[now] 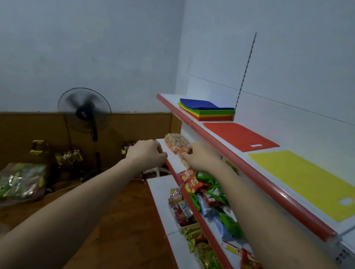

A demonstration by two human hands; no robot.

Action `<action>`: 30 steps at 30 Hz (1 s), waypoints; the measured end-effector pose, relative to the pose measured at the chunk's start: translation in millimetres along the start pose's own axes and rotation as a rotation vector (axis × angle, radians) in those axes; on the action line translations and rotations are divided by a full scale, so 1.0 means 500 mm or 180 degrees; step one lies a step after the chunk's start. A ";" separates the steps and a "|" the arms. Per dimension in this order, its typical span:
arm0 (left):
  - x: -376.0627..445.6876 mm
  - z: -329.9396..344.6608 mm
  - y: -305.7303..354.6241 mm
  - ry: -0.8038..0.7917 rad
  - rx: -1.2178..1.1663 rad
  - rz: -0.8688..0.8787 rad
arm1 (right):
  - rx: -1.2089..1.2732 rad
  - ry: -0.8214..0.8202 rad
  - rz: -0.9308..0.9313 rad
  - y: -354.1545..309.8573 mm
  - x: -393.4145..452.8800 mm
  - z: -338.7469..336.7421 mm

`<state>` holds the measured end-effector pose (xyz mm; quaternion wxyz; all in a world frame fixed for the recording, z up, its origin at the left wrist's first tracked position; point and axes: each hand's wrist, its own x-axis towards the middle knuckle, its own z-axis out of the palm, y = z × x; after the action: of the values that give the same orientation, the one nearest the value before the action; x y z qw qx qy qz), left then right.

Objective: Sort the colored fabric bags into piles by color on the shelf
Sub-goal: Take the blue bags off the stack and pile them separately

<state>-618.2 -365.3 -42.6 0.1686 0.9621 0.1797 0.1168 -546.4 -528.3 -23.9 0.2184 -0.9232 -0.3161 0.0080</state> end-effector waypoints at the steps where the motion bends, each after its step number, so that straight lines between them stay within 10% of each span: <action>1: 0.017 0.003 -0.011 -0.0016 -0.0015 -0.0026 | -0.0017 -0.0021 -0.0021 -0.003 0.025 0.009; 30: 0.795 0.039 -0.402 0.0301 -0.0339 0.0359 | -0.0041 0.0156 0.0189 -0.049 0.857 0.222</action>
<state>-313.2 -41.1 -69.0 0.2040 0.9538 0.1266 0.1807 -234.8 -215.2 -61.4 0.2198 -0.9335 -0.2831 -0.0101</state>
